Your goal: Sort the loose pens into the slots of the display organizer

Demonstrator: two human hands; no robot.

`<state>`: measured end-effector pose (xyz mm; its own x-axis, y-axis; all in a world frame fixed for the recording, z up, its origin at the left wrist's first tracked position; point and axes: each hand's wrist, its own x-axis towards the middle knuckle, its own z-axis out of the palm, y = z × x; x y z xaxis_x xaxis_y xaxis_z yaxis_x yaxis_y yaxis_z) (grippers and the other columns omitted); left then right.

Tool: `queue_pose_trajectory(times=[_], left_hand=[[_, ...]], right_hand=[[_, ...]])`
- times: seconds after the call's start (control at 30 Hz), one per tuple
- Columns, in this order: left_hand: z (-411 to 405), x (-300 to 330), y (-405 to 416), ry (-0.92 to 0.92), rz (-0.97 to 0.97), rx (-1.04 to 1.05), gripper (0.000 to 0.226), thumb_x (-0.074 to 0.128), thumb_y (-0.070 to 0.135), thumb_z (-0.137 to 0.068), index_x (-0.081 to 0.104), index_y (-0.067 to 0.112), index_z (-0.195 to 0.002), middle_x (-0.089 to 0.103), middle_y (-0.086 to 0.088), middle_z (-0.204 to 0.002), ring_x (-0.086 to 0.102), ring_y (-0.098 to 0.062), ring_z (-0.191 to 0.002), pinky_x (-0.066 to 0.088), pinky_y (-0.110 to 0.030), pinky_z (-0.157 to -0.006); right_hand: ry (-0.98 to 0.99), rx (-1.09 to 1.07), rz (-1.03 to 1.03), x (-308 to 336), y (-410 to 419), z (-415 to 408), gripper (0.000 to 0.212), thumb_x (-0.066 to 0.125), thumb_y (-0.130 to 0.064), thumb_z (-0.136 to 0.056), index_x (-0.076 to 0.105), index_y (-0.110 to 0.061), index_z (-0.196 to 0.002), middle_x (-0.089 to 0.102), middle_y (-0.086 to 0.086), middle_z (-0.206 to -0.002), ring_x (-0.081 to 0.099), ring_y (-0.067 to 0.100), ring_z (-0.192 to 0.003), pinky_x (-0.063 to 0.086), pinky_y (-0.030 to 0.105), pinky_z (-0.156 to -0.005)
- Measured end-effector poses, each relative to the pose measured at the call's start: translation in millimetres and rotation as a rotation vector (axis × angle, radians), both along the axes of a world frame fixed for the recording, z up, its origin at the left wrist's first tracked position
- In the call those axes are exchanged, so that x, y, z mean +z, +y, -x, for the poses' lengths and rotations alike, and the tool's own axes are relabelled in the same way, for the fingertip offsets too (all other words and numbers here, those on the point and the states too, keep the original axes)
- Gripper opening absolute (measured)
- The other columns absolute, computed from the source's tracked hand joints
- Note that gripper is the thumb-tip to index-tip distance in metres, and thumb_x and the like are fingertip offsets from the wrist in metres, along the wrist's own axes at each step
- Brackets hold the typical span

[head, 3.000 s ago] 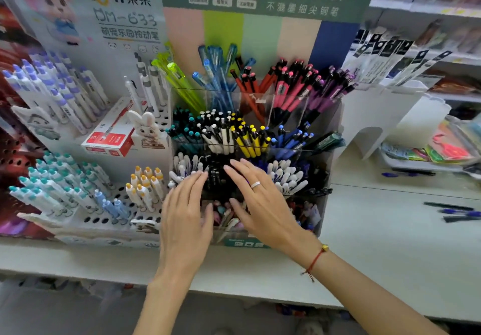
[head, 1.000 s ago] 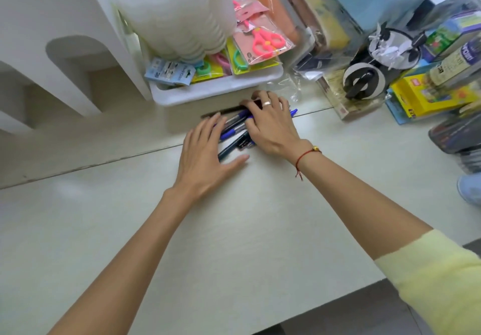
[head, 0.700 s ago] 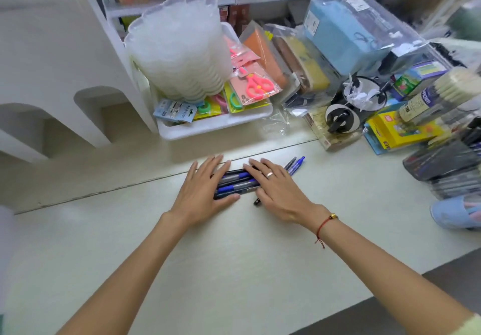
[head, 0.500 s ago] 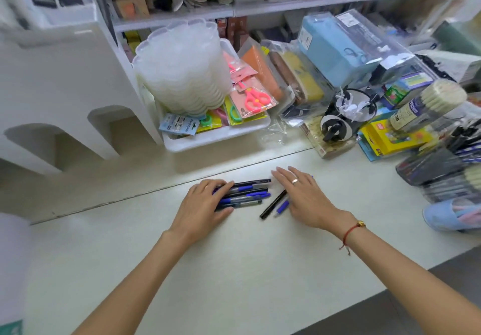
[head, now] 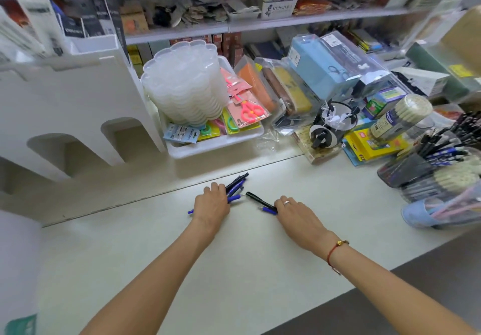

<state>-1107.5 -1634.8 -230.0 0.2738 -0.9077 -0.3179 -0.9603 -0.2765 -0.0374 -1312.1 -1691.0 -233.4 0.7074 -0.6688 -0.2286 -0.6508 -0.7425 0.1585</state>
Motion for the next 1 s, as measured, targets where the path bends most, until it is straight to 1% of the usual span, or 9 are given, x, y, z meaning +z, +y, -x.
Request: queue_pose_trajectory(times=[0.07, 0.17, 0.3, 0.37, 0.47, 0.57, 0.7, 0.83, 1.0], left_hand=[[0, 1, 8, -0.04, -0.052, 0.067, 0.029, 0.037, 0.014, -0.098, 0.039, 0.007, -0.126, 0.047, -0.007, -0.129, 0.053, -0.021, -0.114, 0.045, -0.029, -0.08], [-4, 3, 20, -0.041, -0.13, 0.121, 0.028, 0.038, 0.007, -0.096, 0.04, 0.007, -0.124, 0.053, -0.007, -0.126, 0.058, -0.021, -0.112, 0.046, -0.027, -0.083], [-17, 2, 39, 0.122, -0.133, 0.204, 0.023, 0.042, 0.016, -0.099, 0.042, 0.006, -0.119, 0.055, -0.007, -0.121, 0.059, -0.025, -0.108, 0.041, -0.03, -0.077], [-24, 11, 50, 0.561, -0.058, 0.491, 0.023, 0.041, 0.024, -0.1, 0.044, 0.004, -0.111, 0.06, -0.009, -0.111, 0.064, -0.028, -0.097, 0.045, -0.03, -0.073], [-24, 36, 72, 1.436, 0.152, 1.043, 0.019, 0.037, 0.017, -0.102, 0.049, 0.002, -0.1, 0.062, -0.007, -0.089, 0.066, -0.017, -0.067, 0.056, -0.026, -0.059], [-25, 61, 104, 1.82, 0.328, 1.198, 0.02, 0.042, 0.018, -0.101, 0.049, 0.008, -0.085, 0.051, -0.002, -0.068, 0.052, -0.01, -0.047, 0.057, -0.028, -0.061], [-26, 92, 157, 1.827, 0.502, 1.153, 0.02, 0.05, 0.028, -0.099, 0.047, 0.014, -0.086, 0.04, 0.004, -0.06, 0.04, -0.006, -0.045, 0.049, -0.02, -0.053], [-32, 116, 207, 1.704, 0.613, 1.094, 0.025, 0.054, 0.033, -0.096, 0.055, 0.01, -0.087, 0.048, 0.004, -0.059, 0.049, -0.008, -0.052, 0.05, -0.021, -0.06], [-63, 144, 271, 1.782, 0.771, 1.168, 0.021, 0.056, 0.03, -0.096, 0.058, 0.012, -0.085, 0.052, 0.004, -0.058, 0.05, -0.008, -0.05, 0.047, -0.022, -0.055]], right_hand=[[0.061, -0.026, -0.043, 11, 10, -4, 0.037, 0.078, -0.003, -0.061, 0.057, -0.014, -0.089, 0.056, 0.001, -0.081, 0.058, 0.017, -0.064, 0.016, 0.023, -0.046], [0.068, -0.076, -0.131, 12, 19, -11, 0.036, 0.043, 0.007, -0.086, 0.04, -0.007, -0.119, 0.051, 0.007, -0.114, 0.058, 0.024, -0.099, 0.028, 0.027, -0.055], [-0.012, -0.342, -0.47, 20, 21, -26, 0.008, 0.034, -0.008, -0.098, 0.037, -0.01, -0.105, 0.053, 0.008, -0.101, 0.053, 0.029, -0.085, 0.034, 0.031, -0.066], [-0.231, -0.53, -0.848, 28, 25, -35, 0.008, 0.032, -0.016, -0.102, 0.038, -0.01, -0.1, 0.052, 0.006, -0.088, 0.052, 0.024, -0.073, 0.039, 0.03, -0.063], [-0.547, -0.646, -1.267, 60, 47, -54, 0.015, 0.034, -0.015, -0.103, 0.048, -0.01, -0.103, 0.053, 0.002, -0.084, 0.053, 0.014, -0.062, 0.047, 0.024, -0.059], [-0.649, -0.582, -1.405, 91, 74, -75, 0.019, 0.035, -0.014, -0.104, 0.053, -0.009, -0.106, 0.054, 0.001, -0.083, 0.053, 0.014, -0.065, 0.05, 0.025, -0.062], [-0.662, -0.489, -1.444, 121, 118, -99, 0.023, 0.034, -0.016, -0.104, 0.056, -0.01, -0.108, 0.053, 0.0, -0.077, 0.051, 0.013, -0.061, 0.045, 0.026, -0.061], [-0.712, -0.462, -1.458, 143, 172, -124, 0.022, 0.037, -0.021, -0.104, 0.056, -0.012, -0.111, 0.055, 0.002, -0.077, 0.049, 0.013, -0.054, 0.043, 0.024, -0.054], [-0.88, -0.504, -1.329, 160, 236, -162, 0.02, 0.041, -0.028, -0.102, 0.059, -0.021, -0.111, 0.048, 0.002, -0.067, 0.031, 0.009, -0.045, 0.026, 0.018, -0.044]])
